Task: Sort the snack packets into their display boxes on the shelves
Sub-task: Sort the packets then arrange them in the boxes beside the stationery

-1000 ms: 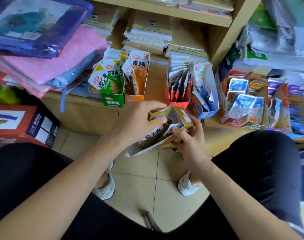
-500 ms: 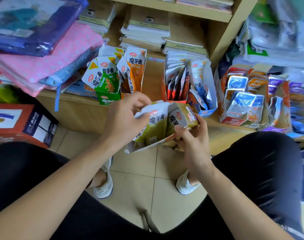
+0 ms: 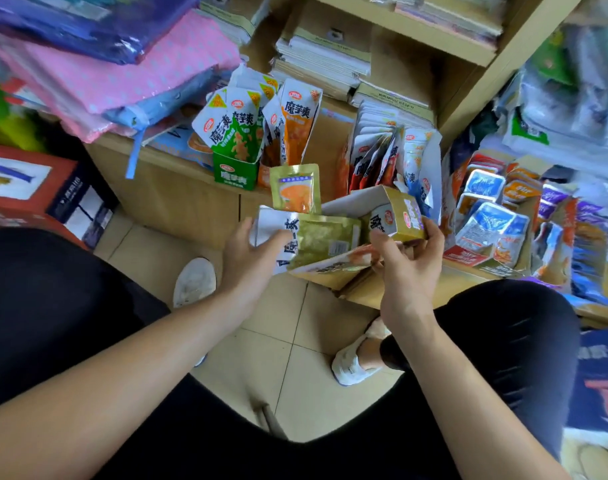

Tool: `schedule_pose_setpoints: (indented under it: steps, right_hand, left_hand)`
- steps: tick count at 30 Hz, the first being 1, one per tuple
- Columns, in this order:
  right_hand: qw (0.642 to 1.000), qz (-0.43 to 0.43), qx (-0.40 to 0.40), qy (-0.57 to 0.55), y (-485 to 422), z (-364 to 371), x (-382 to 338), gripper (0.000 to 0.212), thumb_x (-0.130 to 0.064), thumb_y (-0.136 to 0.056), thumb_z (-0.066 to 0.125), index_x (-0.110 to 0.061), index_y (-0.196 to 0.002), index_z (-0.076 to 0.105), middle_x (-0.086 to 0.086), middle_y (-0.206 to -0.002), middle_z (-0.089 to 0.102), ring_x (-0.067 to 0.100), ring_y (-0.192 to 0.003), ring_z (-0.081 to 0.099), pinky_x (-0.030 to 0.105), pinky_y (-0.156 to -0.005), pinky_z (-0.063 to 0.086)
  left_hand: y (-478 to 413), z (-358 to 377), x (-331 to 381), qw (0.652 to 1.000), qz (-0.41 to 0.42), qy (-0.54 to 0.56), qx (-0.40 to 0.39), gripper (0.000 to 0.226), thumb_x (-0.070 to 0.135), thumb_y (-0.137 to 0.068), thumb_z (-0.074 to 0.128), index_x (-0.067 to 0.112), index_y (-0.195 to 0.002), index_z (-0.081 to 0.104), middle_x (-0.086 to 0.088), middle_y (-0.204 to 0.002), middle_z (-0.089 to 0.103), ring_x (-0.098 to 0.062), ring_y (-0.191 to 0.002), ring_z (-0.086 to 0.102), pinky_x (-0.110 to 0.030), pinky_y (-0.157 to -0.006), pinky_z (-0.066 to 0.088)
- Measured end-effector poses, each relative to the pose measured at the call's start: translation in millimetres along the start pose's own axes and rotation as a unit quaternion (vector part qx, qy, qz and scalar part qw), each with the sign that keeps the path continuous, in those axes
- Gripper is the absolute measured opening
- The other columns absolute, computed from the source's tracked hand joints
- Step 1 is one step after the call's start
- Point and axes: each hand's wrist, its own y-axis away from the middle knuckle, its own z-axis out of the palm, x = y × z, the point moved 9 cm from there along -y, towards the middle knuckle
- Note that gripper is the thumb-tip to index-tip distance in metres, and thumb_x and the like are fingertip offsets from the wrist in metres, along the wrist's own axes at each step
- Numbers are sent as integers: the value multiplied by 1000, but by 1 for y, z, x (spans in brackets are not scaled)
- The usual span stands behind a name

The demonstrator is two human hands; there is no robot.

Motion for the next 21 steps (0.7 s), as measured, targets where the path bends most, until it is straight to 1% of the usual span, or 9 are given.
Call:
schedule_pose_setpoints:
  steps: [3, 6, 9, 11, 12, 14, 16, 18, 21]
  right_hand:
    - [999, -19, -32, 11, 6, 10, -4, 81, -23, -66, 85, -19, -136, 45, 13, -117, 66, 25, -95, 68, 52, -94, 56]
    - [997, -48, -64, 21, 11, 16, -12, 84, -19, -69, 85, -14, -140, 41, -4, -104, 67, 15, -89, 63, 46, -87, 55]
    - [993, -83, -72, 53, 8, 17, -28, 75, 0, -78, 80, -10, -141, 39, -8, -109, 64, 7, -93, 65, 33, -85, 56]
    - [989, -114, -56, 81, 2, 15, -44, 72, 4, -80, 78, -9, -140, 39, -4, -115, 59, -1, -92, 63, 18, -81, 51]
    - [986, -131, -50, 94, -1, 14, -52, 73, 3, -80, 79, -8, -140, 39, 0, -120, 58, -1, -95, 63, 16, -82, 50]
    - [978, -159, -64, 122, -1, 19, -61, 80, -2, -77, 83, -11, -142, 38, 3, -129, 56, 10, -109, 63, 27, -88, 54]
    - [963, -187, -100, 166, 4, 31, -66, 85, -5, -74, 86, -14, -144, 38, -10, -130, 56, 17, -115, 61, 41, -93, 56]
    - [939, -224, -137, 220, 9, 46, -73, 89, -10, -72, 88, -15, -145, 37, -24, -125, 53, 15, -117, 59, 45, -96, 55]
    - [924, -247, -150, 248, 9, 61, -84, 94, -28, -69, 92, -16, -144, 38, -23, -125, 52, 15, -119, 58, 50, -97, 53]
  left_hand:
    - [-1, 6, -1, 1000, 10, -2, -29, 24, 33, -81, 82, 19, -96, 69, -3, -90, 74, -17, -85, 70, -34, -75, 54]
    - [-5, 3, 7, 999, 51, -16, -2, 23, 29, -82, 83, 18, -92, 66, -2, -88, 73, -8, -77, 66, -25, -69, 49]
    - [-7, -3, 21, 992, 119, -21, 35, 20, 32, -77, 82, 20, -83, 66, 0, -81, 72, -15, -75, 66, -36, -68, 52]
    - [-9, -13, 22, 990, 119, -1, 71, 20, 35, -75, 81, 21, -82, 68, 0, -78, 73, -24, -77, 70, -45, -71, 58]
    - [-11, -17, 18, 991, 103, 13, 82, 22, 38, -72, 82, 23, -82, 69, 0, -78, 74, -27, -79, 72, -50, -73, 59]
    - [-16, -20, 11, 995, 54, 25, 84, 21, 42, -67, 83, 29, -76, 69, -1, -77, 74, -27, -78, 74, -55, -73, 60]
    - [-19, -17, 2, 997, -6, 27, 79, 20, 39, -69, 84, 26, -70, 68, -4, -76, 75, -27, -75, 74, -54, -72, 61]
    - [-19, -12, -3, 995, -50, 35, 75, 23, 35, -78, 83, 19, -73, 67, -6, -79, 75, -27, -74, 74, -53, -74, 62]
    - [-18, -2, -2, 993, -77, 66, 53, 22, 37, -87, 77, 19, -82, 64, -5, -85, 75, -27, -79, 74, -46, -76, 62]
